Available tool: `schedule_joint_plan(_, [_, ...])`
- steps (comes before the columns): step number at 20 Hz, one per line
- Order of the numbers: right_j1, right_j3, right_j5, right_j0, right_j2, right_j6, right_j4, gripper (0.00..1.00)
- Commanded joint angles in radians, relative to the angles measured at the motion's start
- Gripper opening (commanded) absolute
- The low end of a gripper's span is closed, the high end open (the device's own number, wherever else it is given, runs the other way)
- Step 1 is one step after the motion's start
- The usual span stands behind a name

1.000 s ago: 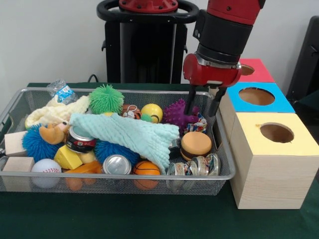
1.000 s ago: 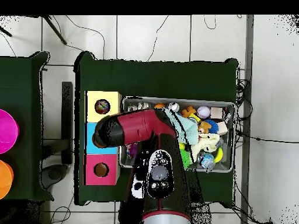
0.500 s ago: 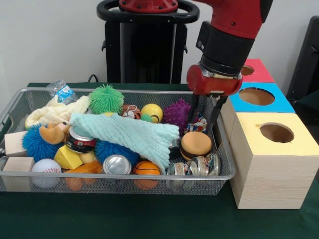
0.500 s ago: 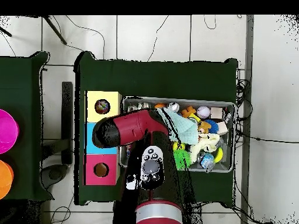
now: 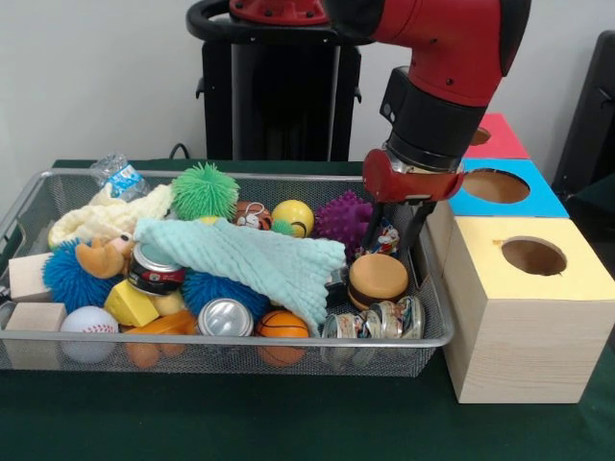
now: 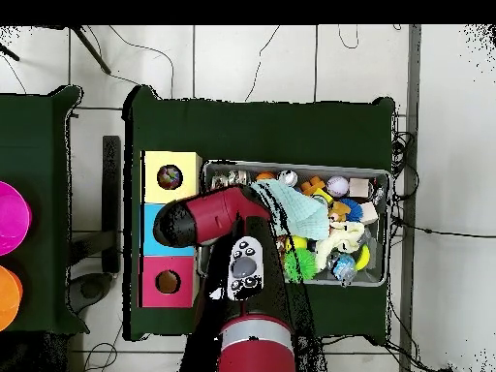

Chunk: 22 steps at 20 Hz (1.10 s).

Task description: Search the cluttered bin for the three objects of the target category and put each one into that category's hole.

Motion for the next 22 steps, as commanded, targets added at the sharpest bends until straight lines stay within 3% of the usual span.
schedule_joint_plan(1, [0.058, -0.016, -0.049, 0.000, 0.015, 0.045, -0.080, 1.00])
schedule_joint_plan(13, [0.044, 0.034, -0.030, -0.002, 0.025, 0.030, -0.072, 1.00])
schedule_joint_plan(22, [0.020, 0.076, 0.112, -0.023, 0.066, -0.048, -0.035, 1.00])
